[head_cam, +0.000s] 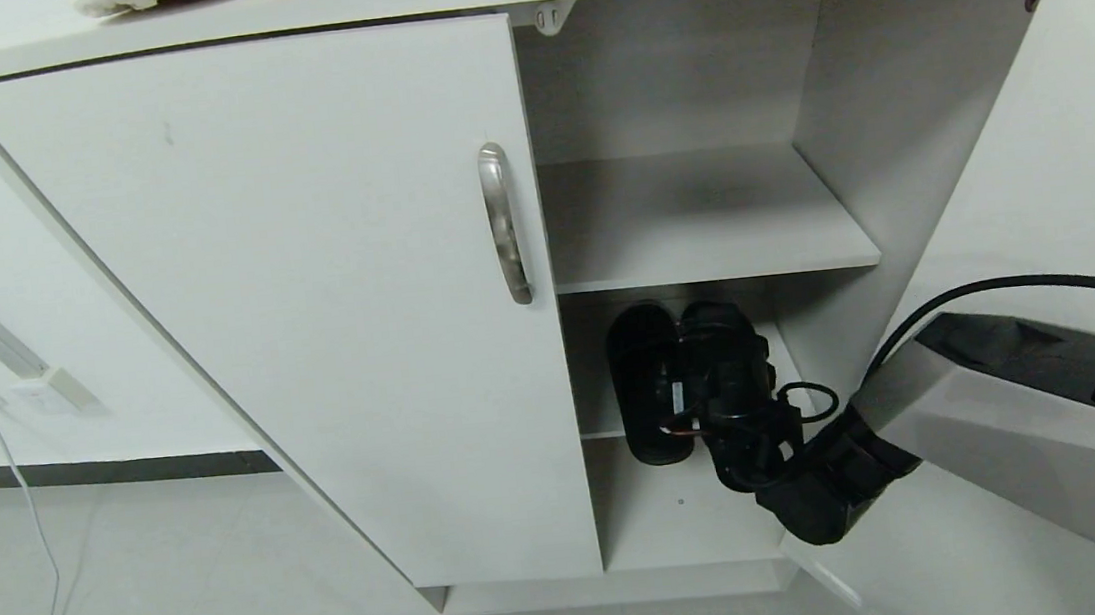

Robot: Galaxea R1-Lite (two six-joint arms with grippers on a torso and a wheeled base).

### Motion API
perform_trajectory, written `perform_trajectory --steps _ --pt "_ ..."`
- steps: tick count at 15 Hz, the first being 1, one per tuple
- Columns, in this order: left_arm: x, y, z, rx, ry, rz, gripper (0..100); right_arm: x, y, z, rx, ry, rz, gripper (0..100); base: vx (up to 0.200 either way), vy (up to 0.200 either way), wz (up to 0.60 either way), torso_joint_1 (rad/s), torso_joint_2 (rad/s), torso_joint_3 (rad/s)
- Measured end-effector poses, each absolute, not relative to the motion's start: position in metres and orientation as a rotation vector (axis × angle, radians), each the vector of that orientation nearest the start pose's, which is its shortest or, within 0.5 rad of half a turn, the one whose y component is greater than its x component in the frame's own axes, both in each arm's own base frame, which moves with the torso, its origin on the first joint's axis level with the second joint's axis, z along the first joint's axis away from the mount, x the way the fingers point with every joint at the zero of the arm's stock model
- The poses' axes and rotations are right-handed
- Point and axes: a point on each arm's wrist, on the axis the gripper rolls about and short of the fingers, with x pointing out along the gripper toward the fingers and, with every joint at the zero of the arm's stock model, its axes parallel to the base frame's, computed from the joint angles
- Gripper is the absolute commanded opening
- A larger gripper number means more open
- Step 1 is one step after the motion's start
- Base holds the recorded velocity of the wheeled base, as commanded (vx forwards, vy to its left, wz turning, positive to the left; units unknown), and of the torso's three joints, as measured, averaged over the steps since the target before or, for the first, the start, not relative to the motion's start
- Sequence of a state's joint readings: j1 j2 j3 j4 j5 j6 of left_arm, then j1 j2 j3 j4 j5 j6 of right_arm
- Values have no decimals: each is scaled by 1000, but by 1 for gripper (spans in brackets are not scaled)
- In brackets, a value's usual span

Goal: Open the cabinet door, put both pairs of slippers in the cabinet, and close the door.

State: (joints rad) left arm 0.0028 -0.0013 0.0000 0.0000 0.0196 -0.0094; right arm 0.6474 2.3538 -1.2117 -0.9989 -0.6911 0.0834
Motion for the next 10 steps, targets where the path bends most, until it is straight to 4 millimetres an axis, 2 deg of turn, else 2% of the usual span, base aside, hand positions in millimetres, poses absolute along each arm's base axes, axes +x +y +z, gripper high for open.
perform_trajectory --steps 4,7,10 --pt "-23 0 75 -7 -1 22 0 321 250 70 -18 123 0 100 0 0 0 0 0 0" --pt "-23 0 75 -8 -1 22 0 282 240 78 -15 117 48 100 0 0 0 0 0 0" --pt "-23 0 75 -10 -1 23 0 264 235 90 -1 102 74 100 0 0 0 0 0 0"
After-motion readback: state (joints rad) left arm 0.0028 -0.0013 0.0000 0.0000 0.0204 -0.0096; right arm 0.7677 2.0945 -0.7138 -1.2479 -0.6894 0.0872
